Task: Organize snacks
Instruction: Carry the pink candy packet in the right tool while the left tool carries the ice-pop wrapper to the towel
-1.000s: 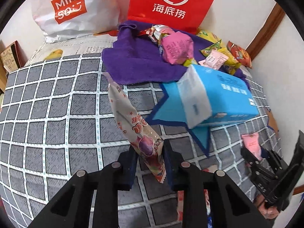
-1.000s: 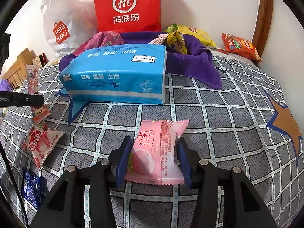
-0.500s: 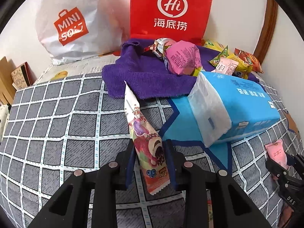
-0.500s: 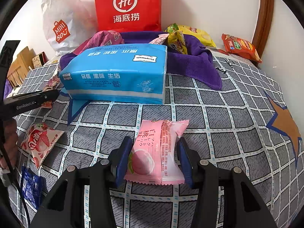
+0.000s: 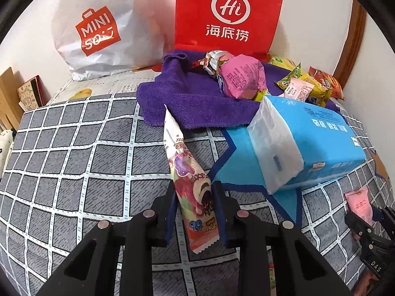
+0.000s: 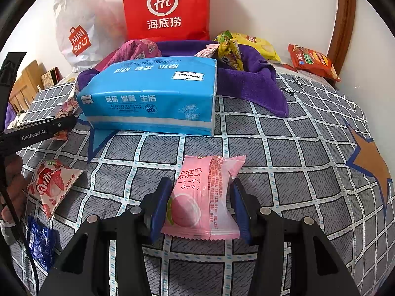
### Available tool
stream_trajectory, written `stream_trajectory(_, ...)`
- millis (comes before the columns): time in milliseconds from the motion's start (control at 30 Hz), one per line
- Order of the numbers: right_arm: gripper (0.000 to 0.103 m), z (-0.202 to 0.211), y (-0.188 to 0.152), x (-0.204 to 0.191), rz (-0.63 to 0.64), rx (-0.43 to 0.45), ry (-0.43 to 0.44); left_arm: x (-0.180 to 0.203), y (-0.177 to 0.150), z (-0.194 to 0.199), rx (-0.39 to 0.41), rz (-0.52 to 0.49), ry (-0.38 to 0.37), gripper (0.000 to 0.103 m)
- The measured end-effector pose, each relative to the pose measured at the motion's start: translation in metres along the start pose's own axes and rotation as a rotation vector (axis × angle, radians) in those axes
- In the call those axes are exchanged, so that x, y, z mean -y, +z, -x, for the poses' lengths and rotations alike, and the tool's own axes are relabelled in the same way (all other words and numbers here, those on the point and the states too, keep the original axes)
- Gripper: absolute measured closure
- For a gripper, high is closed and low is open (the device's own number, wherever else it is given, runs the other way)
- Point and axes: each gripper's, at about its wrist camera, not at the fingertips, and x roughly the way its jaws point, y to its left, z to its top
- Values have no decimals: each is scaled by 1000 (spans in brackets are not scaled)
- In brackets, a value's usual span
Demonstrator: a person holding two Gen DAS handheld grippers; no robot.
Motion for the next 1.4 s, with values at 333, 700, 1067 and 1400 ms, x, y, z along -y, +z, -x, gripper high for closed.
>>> stream_trajectory(333,55,0,-1,0,-1,4,4,-7,0,2,7,40,-36,79)
stream_trajectory(700,56,2,0,-3,17,13,0,-13,1,7,-17,81,-118,80)
stream_trajectory(1067,56,55,16,-22,33,121,16,-5,5,55,-32,39,-203,80)
stream_trajectory(1400,56,84,45,-25,-13,175,9,25,24,100,2,-55,-270,80)
